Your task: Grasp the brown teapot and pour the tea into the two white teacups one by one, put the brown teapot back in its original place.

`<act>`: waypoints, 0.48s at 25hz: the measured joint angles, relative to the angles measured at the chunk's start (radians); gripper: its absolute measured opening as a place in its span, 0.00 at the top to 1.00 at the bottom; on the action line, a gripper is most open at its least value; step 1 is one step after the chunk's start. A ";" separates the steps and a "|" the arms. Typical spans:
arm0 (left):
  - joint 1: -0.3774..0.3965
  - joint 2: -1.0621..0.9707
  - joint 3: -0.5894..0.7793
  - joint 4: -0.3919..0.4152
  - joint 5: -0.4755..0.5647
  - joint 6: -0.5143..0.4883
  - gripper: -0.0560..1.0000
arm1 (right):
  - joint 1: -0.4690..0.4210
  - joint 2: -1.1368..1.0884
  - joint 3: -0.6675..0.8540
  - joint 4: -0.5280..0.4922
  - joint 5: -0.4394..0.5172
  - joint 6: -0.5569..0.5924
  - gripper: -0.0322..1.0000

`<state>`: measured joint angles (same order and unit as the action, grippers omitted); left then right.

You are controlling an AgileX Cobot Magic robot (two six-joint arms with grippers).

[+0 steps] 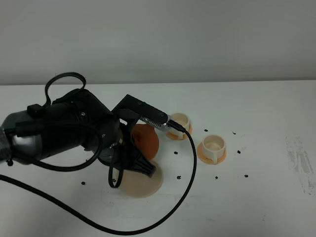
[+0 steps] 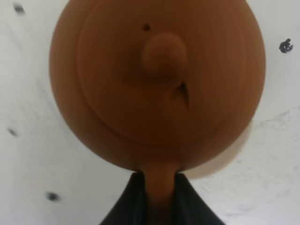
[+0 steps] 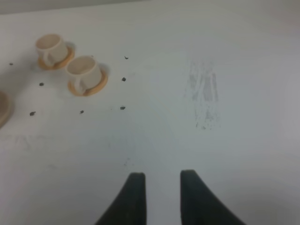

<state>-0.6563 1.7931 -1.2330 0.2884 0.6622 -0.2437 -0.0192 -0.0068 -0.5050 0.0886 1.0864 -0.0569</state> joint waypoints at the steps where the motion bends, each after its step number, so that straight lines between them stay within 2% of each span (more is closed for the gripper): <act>1: 0.004 0.000 -0.021 -0.001 0.009 0.049 0.83 | 0.000 0.000 0.000 0.000 0.000 0.000 0.77; 6: 0.040 0.007 -0.099 -0.046 0.024 0.251 0.83 | 0.000 0.000 0.000 0.000 0.000 0.000 0.77; 12: 0.078 0.077 -0.173 -0.149 0.010 0.407 0.83 | 0.000 0.000 0.000 0.000 0.000 0.000 0.77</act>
<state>-0.5786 1.8697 -1.4061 0.1391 0.6717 0.1630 -0.0192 -0.0068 -0.5050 0.0886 1.0864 -0.0569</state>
